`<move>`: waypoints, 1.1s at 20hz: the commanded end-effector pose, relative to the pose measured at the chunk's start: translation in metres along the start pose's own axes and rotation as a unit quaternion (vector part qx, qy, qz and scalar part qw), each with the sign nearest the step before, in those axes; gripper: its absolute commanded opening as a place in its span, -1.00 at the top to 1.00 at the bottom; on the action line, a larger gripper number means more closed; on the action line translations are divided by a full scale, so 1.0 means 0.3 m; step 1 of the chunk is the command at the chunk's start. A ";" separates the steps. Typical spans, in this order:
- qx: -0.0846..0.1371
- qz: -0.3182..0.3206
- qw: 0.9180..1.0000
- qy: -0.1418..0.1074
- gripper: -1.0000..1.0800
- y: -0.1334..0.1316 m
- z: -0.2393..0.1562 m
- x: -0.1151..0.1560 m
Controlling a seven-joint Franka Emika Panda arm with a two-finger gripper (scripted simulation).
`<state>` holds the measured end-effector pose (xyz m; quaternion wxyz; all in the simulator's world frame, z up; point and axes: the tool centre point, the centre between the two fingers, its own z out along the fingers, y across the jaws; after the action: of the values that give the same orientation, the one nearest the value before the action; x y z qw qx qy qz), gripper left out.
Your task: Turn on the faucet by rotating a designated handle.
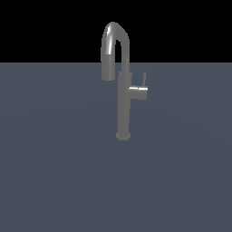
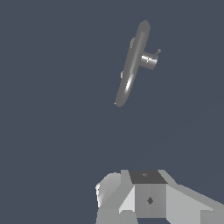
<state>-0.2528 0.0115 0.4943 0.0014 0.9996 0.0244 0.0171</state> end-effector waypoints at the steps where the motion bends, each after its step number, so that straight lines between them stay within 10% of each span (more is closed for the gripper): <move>1: 0.000 0.000 1.000 0.000 1.00 0.000 0.000 0.000; 12: 0.025 0.026 0.999 -0.019 1.00 0.001 0.000 0.052; 22: 0.093 0.099 0.988 -0.072 1.00 0.018 0.012 0.196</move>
<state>-0.2018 0.0099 0.4935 -0.0787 0.9940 -0.0595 -0.0471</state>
